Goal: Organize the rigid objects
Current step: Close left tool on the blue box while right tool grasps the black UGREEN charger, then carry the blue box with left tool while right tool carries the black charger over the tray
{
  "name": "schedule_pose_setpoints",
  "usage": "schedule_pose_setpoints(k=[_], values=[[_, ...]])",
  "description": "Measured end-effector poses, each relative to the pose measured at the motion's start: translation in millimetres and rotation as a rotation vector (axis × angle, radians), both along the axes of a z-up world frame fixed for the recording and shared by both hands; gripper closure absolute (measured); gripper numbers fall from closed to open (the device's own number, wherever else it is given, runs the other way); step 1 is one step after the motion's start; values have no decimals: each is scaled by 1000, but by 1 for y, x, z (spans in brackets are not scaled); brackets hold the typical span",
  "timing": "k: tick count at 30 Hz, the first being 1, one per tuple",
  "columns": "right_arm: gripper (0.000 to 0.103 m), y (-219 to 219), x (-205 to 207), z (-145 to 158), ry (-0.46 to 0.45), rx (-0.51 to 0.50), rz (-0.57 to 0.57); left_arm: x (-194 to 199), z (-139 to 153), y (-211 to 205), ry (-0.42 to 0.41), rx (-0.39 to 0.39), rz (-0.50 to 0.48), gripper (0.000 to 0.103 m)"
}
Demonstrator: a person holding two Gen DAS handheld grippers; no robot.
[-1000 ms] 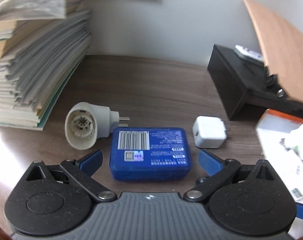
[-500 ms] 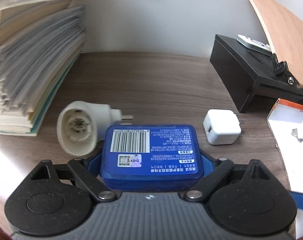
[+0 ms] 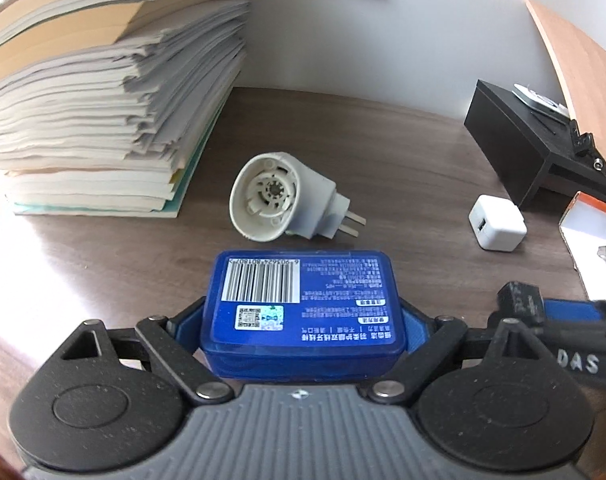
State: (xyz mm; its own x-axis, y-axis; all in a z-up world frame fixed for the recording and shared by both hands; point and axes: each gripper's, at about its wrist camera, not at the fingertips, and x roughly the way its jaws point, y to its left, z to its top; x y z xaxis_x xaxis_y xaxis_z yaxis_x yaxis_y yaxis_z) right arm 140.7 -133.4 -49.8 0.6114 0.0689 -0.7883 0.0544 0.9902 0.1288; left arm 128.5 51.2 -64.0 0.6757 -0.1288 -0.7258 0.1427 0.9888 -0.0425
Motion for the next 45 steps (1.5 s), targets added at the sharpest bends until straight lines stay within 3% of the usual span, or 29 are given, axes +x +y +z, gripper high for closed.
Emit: schedule_pose_setpoints(k=[13,45], values=[[59,-12,-31,26,-33,-38,-16,-28,23,-22,-43,-14,-30,9],[59,-97,-173,66,-108,-34,-105,-151,63,-113,-97,-33,-170,9]])
